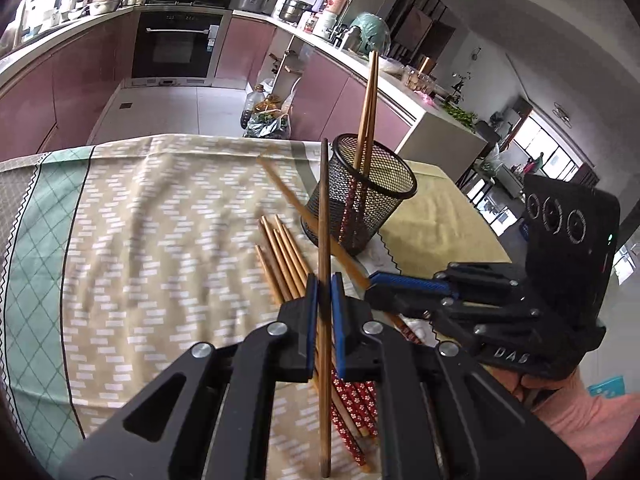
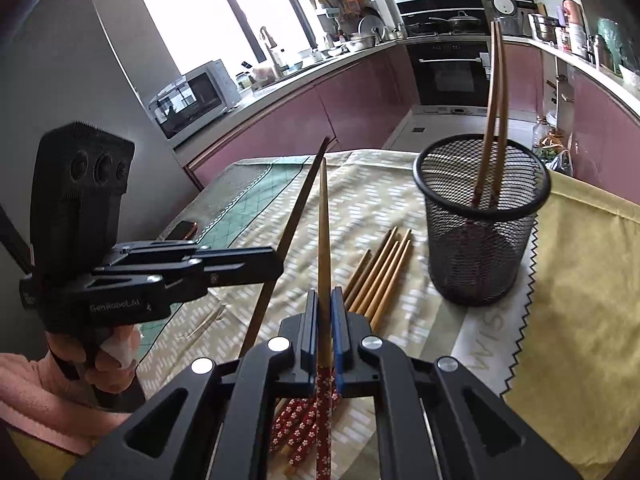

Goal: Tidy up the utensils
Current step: 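Lift both held chopsticks upright and carry them over the mesh cup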

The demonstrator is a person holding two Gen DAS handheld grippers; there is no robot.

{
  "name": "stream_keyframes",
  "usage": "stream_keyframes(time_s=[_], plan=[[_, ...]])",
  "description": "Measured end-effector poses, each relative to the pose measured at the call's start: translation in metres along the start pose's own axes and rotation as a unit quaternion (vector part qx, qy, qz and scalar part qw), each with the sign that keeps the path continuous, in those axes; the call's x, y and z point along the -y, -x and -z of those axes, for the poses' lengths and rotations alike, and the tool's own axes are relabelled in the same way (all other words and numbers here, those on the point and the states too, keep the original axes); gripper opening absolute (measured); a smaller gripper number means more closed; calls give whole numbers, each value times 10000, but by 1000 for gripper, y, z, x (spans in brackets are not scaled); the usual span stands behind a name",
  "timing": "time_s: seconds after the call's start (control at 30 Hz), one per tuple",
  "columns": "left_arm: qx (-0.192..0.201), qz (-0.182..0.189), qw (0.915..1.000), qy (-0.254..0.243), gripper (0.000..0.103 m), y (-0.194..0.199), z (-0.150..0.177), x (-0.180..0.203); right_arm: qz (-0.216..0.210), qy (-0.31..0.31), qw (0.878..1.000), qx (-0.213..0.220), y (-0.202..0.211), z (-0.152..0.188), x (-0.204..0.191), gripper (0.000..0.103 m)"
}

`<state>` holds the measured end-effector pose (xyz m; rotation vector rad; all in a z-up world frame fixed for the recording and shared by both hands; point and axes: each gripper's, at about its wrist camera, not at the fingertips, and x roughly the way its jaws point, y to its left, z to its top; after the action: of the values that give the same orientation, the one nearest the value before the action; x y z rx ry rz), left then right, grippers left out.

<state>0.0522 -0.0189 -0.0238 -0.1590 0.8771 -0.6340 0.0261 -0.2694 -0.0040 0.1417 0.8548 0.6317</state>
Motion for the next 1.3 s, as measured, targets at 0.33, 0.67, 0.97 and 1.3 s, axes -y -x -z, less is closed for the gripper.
stream_keyframes(time_s=[0.33,0.67,0.97,1.3], plan=[[32,108,9997,218,7,3,0,-13,-105,-186,9997,-131,-10,10,7,6],[81,110,9995,286,7,8,-3,-19,342,-113,9991,-228,-19,11,11,6],[593,588,9965,94,7,49,-28,-2,363,16,9938,1054,46,-20,12,6],[1081,759,9912,-71,7,71,-74,14,322,-106,9879,1513,66,-32,36,6]])
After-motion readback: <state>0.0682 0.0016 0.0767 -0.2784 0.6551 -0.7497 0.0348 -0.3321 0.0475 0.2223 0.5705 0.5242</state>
